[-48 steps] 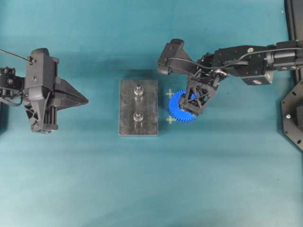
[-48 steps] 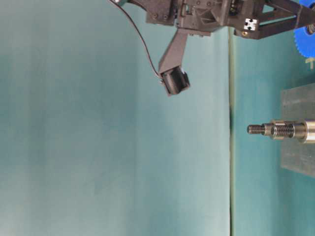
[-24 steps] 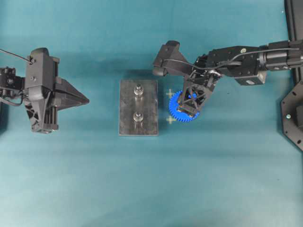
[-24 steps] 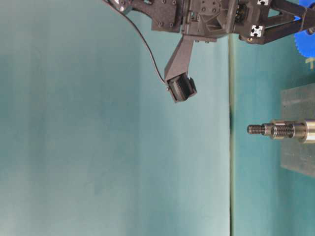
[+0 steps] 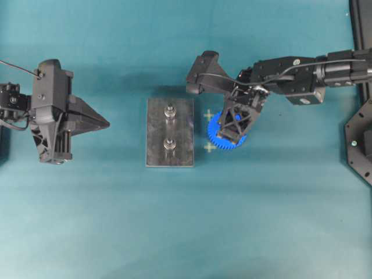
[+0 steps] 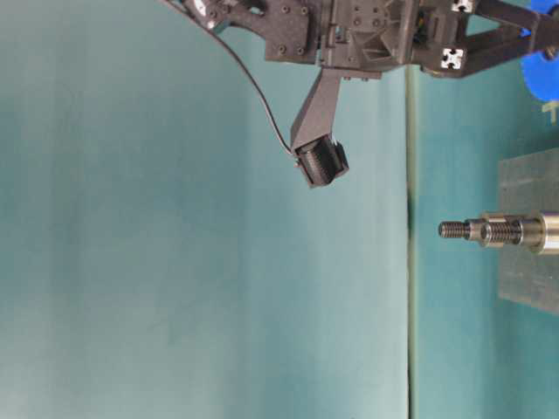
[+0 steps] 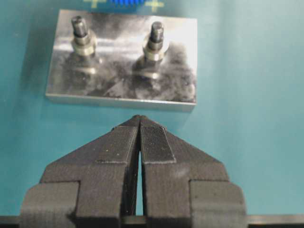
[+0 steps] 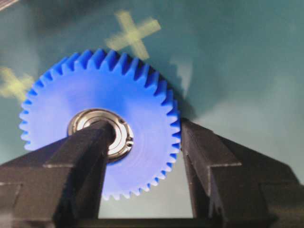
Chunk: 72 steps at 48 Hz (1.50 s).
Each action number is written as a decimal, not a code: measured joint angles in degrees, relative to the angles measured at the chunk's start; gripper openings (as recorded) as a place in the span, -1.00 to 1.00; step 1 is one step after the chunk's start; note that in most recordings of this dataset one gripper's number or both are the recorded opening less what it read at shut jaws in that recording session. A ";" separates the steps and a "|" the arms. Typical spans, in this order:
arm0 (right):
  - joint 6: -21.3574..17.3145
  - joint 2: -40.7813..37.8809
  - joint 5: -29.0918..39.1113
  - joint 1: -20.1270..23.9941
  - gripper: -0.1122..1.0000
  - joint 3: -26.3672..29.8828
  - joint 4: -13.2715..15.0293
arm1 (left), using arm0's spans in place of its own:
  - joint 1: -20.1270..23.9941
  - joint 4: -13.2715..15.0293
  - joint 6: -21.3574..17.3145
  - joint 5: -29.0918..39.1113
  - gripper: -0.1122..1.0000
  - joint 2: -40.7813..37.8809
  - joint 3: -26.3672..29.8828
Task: Fit the large gear onto the shaft.
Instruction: 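Lift the blue gear and carry it left over the upper shaft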
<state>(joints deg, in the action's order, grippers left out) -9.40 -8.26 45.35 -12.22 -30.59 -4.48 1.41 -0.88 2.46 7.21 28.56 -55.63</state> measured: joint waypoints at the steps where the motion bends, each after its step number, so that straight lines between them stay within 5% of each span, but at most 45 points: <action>1: 0.00 0.18 0.53 -0.09 0.08 0.35 0.00 | 0.00 0.09 0.00 0.00 -0.80 0.00 0.00; 21: 0.09 0.70 11.34 -0.88 0.08 14.06 -0.09 | 0.00 0.00 0.09 0.00 -0.80 -0.09 0.00; 41: 2.64 -8.61 17.58 -1.14 0.08 29.97 0.00 | 0.00 0.00 0.18 -0.09 -0.80 -0.09 0.00; 72: 2.72 -12.66 17.93 -0.35 0.08 34.10 -0.35 | 0.00 0.00 0.26 -0.09 -0.80 -0.09 0.00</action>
<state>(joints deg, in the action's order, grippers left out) -6.68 -20.92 63.28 -12.57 3.52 -4.83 1.41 -0.88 2.72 7.12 28.48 -55.63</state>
